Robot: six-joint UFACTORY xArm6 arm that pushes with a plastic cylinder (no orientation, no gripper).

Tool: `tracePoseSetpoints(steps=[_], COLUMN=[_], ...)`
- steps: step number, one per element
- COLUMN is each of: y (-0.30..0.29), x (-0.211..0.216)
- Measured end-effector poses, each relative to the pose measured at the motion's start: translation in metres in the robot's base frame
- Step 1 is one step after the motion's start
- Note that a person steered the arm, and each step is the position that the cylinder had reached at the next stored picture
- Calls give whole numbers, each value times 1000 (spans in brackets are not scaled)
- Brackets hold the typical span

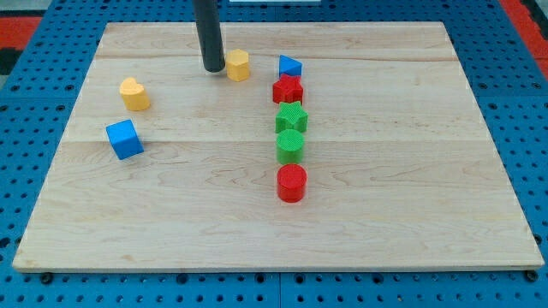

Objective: Move yellow hexagon up towards top

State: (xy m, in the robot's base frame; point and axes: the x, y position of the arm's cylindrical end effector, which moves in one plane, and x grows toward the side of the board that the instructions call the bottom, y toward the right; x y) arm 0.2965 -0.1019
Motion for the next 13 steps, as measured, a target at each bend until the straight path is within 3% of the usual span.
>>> tracePoseSetpoints(steps=[1,2,3,4,5,6,7,8,9,11,13], y=[-13,39,78,50,38,27,5,10,10,-38,5], x=[-45,-74,-31,-3,-9,-44,-40,30,60,87,141])
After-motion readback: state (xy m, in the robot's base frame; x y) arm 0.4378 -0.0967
